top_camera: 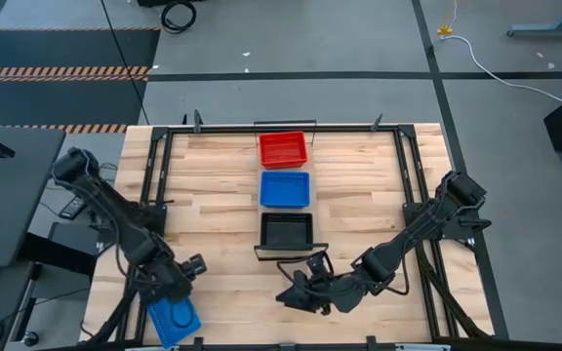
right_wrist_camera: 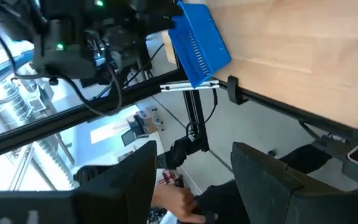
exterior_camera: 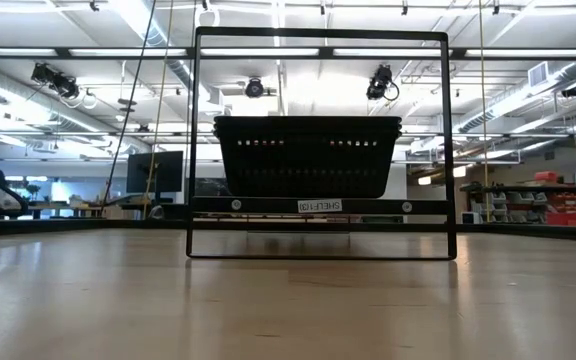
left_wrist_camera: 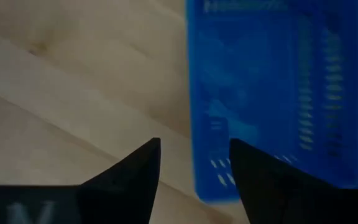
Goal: Stack baskets on shelf by color
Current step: Stack the blue bin on the blue bins on the shelf
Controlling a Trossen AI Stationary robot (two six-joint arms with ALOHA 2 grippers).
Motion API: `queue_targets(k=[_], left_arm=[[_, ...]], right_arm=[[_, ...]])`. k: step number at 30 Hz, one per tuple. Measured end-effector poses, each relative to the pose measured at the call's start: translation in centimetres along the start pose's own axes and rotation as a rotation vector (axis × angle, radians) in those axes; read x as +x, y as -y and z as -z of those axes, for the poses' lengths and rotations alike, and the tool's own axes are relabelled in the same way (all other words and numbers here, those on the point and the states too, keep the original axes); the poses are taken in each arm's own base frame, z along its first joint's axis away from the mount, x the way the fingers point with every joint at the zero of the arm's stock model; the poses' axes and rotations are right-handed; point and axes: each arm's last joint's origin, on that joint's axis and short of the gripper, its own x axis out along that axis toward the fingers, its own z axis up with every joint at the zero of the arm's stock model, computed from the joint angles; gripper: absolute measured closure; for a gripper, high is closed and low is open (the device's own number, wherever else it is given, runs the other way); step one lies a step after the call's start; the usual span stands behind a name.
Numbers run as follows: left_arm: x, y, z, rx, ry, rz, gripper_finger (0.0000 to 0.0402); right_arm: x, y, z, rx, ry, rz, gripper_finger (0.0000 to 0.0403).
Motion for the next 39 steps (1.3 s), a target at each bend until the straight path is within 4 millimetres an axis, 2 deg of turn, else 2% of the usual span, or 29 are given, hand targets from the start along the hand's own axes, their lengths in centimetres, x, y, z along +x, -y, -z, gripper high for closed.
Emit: queue_targets(k=[6,13,17,23,32,39], left_arm=[[2.7,-1.2,0.7,-0.043,-0.039,0.008,0.0209],[5.2,-1.2,2.1,-0.075,-0.148,0.099,0.0206],[5.8,-2.1,2.5,-0.118,-0.177,-0.022,0.0222],[5.2,-5.6,4.1,-0.331,-0.225,-0.183,0.0262],[3.1,-11.6,9.1,-0.750,-0.277,-0.302,0.0311],[1.7,-13.8,12.5,-0.910,-0.267,-0.261,0.0382]], right_arm=[[0.0,0.0,0.0,-0.030,0.011,-0.005,0.0192],[-0.2,0.2,0.3,-0.061,0.003,-0.001,0.0192],[-0.2,0.3,0.4,-0.067,0.000,0.000,0.0192],[-0.3,0.4,0.6,-0.071,-0.002,0.007,0.0192],[-0.3,0.4,0.6,-0.070,-0.002,0.006,0.0192],[-0.3,0.3,0.6,-0.065,-0.006,0.000,0.0192]])
